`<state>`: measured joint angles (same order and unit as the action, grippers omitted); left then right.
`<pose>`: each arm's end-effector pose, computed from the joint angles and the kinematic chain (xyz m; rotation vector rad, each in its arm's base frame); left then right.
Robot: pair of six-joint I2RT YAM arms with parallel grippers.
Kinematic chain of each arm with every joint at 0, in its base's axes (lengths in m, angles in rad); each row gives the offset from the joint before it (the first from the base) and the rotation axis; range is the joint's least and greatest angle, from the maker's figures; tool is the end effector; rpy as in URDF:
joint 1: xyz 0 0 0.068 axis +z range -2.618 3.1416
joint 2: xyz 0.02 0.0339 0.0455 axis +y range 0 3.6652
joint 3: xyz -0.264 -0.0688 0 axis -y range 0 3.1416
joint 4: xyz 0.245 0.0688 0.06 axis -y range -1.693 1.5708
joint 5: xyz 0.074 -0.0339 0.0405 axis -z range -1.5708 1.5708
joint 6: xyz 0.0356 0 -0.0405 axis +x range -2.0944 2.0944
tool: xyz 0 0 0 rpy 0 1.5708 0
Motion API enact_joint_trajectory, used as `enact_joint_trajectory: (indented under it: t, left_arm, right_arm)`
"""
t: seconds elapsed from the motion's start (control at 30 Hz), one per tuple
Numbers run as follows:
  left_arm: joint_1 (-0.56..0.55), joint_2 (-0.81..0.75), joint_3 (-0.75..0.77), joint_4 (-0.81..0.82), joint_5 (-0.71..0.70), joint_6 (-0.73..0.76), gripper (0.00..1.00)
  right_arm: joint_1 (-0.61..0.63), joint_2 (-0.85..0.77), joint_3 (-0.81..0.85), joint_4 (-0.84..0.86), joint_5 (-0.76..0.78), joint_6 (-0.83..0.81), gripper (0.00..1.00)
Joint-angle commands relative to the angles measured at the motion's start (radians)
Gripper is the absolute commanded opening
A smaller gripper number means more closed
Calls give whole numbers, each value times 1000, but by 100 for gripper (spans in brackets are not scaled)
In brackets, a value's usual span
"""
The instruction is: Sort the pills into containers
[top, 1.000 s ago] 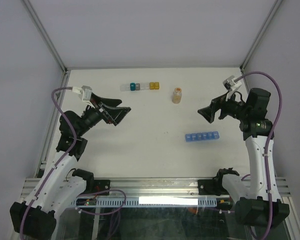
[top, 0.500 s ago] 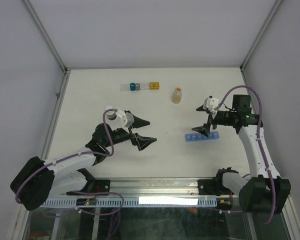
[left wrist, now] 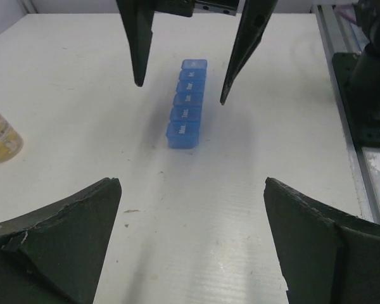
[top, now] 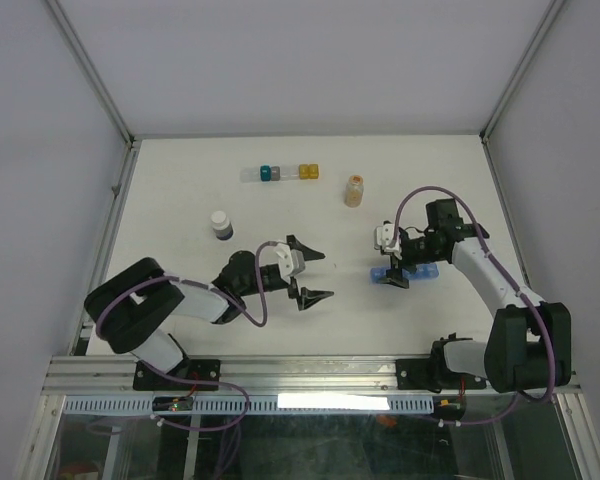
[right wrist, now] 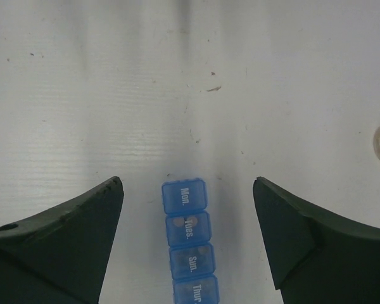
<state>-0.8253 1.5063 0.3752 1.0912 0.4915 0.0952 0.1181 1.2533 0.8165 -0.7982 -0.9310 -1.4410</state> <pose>0.1687 -0.2075 0.1766 1.0859 1.2977 -0.9497 0.2115 0.0539 0.2251 -1.7099 1.4588 0.6545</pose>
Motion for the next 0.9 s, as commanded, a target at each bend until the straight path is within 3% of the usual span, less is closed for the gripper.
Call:
enact_joint_trajectory:
  t: [0.0,0.17,0.87]
  left_arm:
    - [-41,171,70,242,61,137,99]
    - [-52,318,116,369,57,126,97]
    - [-94,393,125,336,-27,168,95]
  right_arm:
    - [25,23,-20,94,54,-2,85]
    - [46,57,-56,132,116,-11,84]
    - [109,182,-62,195,245,13,69]
